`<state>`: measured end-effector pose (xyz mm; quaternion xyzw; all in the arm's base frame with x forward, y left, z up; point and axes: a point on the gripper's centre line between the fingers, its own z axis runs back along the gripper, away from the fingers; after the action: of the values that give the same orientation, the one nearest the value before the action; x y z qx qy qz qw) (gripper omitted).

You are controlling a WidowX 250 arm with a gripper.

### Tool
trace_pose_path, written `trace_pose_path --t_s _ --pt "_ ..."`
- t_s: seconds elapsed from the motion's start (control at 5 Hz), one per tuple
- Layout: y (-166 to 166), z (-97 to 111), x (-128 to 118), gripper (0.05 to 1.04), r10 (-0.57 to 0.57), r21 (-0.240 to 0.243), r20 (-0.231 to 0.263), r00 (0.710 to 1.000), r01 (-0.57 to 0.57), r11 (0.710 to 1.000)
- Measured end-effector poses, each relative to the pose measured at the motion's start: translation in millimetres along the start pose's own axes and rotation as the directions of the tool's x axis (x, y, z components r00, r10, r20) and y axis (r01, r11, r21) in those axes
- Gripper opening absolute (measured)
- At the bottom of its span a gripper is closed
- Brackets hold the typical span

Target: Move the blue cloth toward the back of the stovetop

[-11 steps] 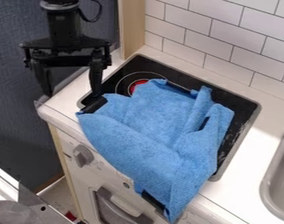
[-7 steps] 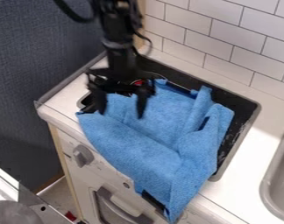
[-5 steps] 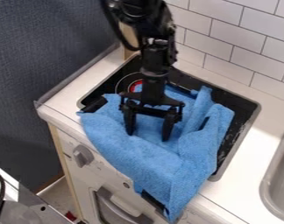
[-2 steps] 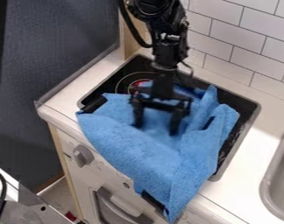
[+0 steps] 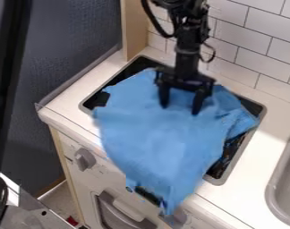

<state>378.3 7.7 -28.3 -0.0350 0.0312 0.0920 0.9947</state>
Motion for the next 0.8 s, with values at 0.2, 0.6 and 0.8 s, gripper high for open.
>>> trace_pose_path --t_s 0.2,0.6,0.8 --pt "-3 1 24 0.999 -0.021 0.002 0.004 1.0 0.021 1.0" --pt "-6 5 46 0.999 -0.065 -0.002 0.041 0.997 0.065 0.998" --pt "-3 7 39 0.998 -0.08 0.009 0.049 0.996 0.079 0.997"
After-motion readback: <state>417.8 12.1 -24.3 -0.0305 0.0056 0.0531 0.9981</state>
